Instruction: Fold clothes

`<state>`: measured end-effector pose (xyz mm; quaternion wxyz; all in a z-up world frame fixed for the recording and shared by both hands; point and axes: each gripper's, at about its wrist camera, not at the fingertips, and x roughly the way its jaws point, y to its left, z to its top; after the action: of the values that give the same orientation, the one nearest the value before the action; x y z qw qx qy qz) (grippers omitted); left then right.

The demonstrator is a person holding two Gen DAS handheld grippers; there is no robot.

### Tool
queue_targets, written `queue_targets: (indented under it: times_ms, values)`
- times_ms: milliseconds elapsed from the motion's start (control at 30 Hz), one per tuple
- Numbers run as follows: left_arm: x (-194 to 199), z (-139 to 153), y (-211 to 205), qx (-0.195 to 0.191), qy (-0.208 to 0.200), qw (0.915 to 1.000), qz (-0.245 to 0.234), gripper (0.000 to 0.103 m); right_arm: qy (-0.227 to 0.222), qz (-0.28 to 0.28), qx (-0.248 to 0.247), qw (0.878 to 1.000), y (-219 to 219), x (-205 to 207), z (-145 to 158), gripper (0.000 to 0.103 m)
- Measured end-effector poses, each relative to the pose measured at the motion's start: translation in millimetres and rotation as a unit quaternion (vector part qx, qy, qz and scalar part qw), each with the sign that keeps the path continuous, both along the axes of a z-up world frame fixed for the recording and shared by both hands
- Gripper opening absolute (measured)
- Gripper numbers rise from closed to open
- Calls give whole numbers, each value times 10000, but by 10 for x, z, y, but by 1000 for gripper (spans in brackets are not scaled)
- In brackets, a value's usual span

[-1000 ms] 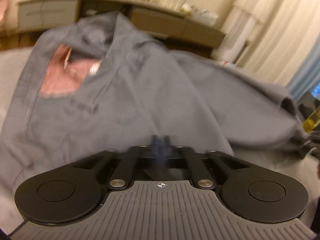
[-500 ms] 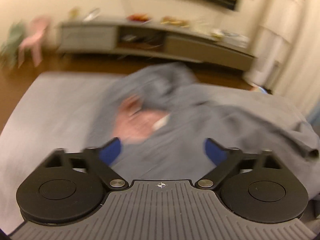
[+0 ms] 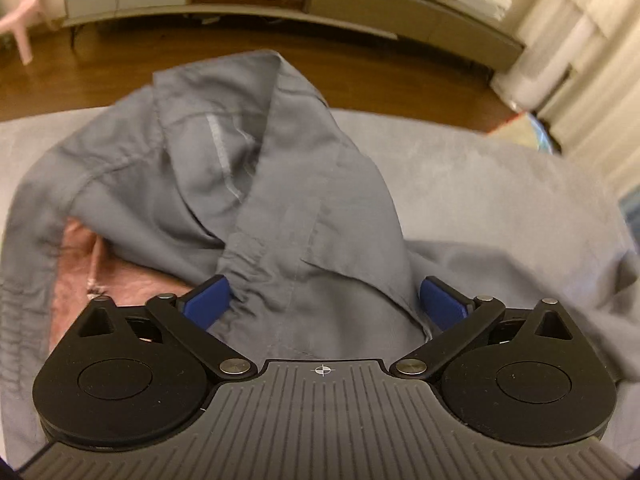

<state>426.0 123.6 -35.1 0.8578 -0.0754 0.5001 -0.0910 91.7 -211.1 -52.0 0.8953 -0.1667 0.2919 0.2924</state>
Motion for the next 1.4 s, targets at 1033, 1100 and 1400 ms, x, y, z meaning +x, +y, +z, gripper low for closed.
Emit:
queue_targets:
  times_ms: [1033, 1100, 1400]
  values:
    - [-3391, 397, 2372, -1858, -1399, 9519, 1996, 79, 31, -648, -335, 9973, 158, -256, 12, 11]
    - [-3367, 413, 2385, -1930, -1386, 9488, 2083, 85, 44, -813, -227, 9964, 100, -299, 43, 17]
    - [-2876, -66, 2360, -1754, -823, 9450, 2634, 18, 207, -996, -442, 9938, 92, -256, -58, 23]
